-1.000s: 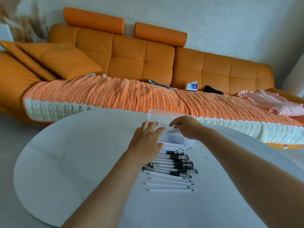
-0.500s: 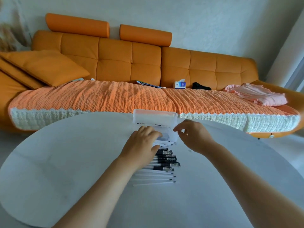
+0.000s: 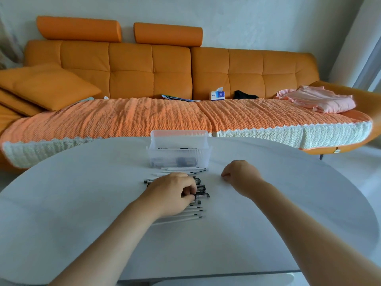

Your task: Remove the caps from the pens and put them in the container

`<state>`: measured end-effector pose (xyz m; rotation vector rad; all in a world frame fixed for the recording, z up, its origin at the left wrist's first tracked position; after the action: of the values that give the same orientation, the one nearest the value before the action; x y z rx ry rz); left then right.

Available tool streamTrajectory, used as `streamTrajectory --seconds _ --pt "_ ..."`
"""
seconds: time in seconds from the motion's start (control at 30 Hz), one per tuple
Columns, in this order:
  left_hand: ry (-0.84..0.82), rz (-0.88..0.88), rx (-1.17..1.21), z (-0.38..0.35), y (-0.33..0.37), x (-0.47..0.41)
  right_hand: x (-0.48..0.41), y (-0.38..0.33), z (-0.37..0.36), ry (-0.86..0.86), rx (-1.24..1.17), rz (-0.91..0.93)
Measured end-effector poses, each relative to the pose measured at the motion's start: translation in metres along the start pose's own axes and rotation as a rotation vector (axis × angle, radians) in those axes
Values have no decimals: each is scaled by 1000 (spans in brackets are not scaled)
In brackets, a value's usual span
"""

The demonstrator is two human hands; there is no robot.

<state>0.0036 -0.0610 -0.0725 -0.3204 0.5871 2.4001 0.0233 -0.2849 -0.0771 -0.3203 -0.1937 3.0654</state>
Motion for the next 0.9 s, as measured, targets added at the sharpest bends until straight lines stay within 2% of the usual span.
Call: streamTrajectory --seconds 0.47,0.6,0.77,0.9 --pt "-52 -33 -57 6 7 18 16 -17 9 -54 -80 90" --pt "-48 -26 -80 5 5 20 29 -28 22 -40 -202 99" --pt "-58 -22 -76 4 5 18 48 -39 26 -146 -259 218" --pt "-65 -9 -95 4 6 16 54 -41 19 -189 -296 223"
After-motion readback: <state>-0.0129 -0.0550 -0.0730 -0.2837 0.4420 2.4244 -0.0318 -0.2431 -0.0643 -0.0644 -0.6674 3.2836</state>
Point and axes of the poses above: each hand's wrist, its own x-axis away from the middle knuckle, its own z-axis out of the back of the hand, y = z × x, the point moved 4 cm from there along -x, towards the middle knuckle, and after that the axes turned 9 degrees about y, right-handed, at the moved point
